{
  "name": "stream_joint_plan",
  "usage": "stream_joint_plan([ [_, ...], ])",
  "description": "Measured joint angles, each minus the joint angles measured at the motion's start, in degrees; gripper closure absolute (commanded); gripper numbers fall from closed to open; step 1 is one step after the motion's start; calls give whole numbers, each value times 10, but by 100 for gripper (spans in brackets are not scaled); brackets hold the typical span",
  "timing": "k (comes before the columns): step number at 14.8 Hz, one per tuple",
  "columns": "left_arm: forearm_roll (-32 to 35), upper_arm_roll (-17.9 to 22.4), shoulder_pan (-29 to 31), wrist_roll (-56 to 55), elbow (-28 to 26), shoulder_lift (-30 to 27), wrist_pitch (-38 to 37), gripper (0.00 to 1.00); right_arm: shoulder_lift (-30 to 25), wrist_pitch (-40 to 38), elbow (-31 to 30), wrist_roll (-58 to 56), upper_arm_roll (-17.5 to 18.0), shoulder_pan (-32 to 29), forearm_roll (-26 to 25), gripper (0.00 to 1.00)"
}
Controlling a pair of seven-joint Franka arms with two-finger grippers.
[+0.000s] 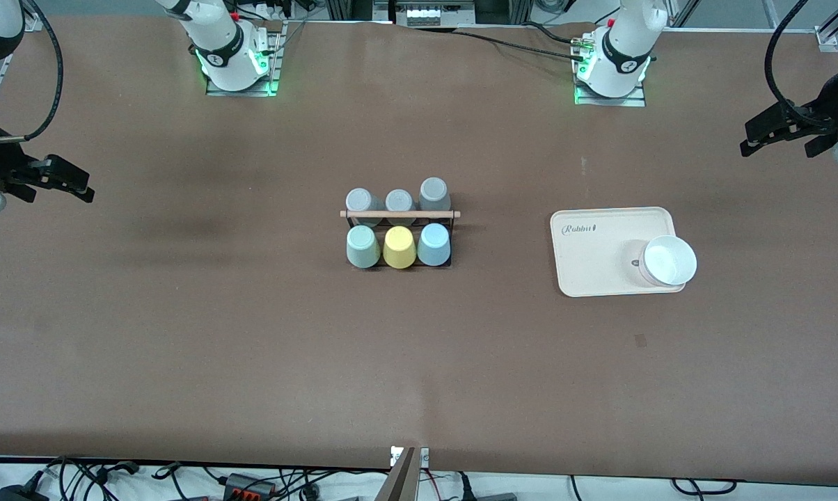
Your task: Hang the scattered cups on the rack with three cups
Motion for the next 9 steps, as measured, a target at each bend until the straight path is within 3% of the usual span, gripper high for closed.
stream_joint_plan([
  [9,3,2,1,-1,7,3,1,0,-3,0,0,0,0,0,0,0],
])
